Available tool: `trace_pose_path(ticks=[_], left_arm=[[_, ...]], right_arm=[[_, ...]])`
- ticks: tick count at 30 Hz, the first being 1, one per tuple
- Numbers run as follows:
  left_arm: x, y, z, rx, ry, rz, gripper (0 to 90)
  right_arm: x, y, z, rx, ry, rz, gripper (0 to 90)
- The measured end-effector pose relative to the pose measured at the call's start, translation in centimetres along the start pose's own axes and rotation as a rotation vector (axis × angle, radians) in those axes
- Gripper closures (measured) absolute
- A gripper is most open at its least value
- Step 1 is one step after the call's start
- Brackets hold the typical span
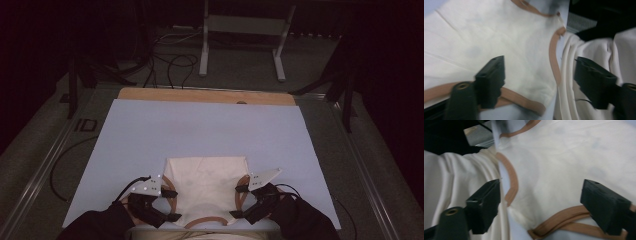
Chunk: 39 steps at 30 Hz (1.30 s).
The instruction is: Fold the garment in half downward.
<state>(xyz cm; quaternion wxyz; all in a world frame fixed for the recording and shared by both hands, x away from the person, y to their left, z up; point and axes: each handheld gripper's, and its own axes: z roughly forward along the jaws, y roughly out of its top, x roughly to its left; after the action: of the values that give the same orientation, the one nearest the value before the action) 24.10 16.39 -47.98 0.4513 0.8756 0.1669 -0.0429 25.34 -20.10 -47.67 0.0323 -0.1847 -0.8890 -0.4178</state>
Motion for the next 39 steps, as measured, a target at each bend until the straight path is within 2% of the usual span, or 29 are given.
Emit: trace_pose_path(ticks=[1,4,8,15,21,26,30,35,36,39], left_arm=[[0.1,0.1,-0.1,-0.005,0.01,0.006,15.6],[0.5,0.4,-0.2,-0.02,0.056,-0.007,11.4],[1.3,0.9,-0.6,-0.057,0.087,-0.022,3.6],[2.3,1.6,-0.9,-0.072,0.152,-0.013,1.1],[3.1,2.3,-1.2,-0.082,0.166,-0.008,1.1],[3.7,2.5,-1.2,-0.079,0.164,-0.005,1.1],[4.5,2.6,-1.0,-0.073,0.193,0.004,1.1],[5.1,2.8,-0.9,-0.075,0.203,0.005,1.9],[5.5,3.0,-0.8,-0.087,0.205,0.011,2.2],[6.1,3.1,-0.5,-0.086,0.214,0.012,2.6]], right_arm=[[-0.1,0.1,-0.1,-0.005,-0.002,-0.004,14.0],[-0.4,0.4,-0.2,-0.027,-0.015,0.006,13.1],[-0.9,0.8,-0.5,-0.06,-0.068,-0.014,10.8],[-1.9,1.2,-1.3,-0.118,-0.153,0.004,10.0],[-2.5,1.5,-2.0,-0.14,-0.206,0.0,10.3],[-3.0,1.7,-2.4,-0.155,-0.23,-0.011,12.9],[-3.5,1.8,-2.5,-0.162,-0.245,0.0,12.9],[-4.0,2.0,-2.6,-0.161,-0.271,-0.01,12.9],[-4.5,2.1,-2.6,-0.168,-0.292,-0.002,12.7],[-5.2,2.3,-2.6,-0.174,-0.304,0.002,11.8]])
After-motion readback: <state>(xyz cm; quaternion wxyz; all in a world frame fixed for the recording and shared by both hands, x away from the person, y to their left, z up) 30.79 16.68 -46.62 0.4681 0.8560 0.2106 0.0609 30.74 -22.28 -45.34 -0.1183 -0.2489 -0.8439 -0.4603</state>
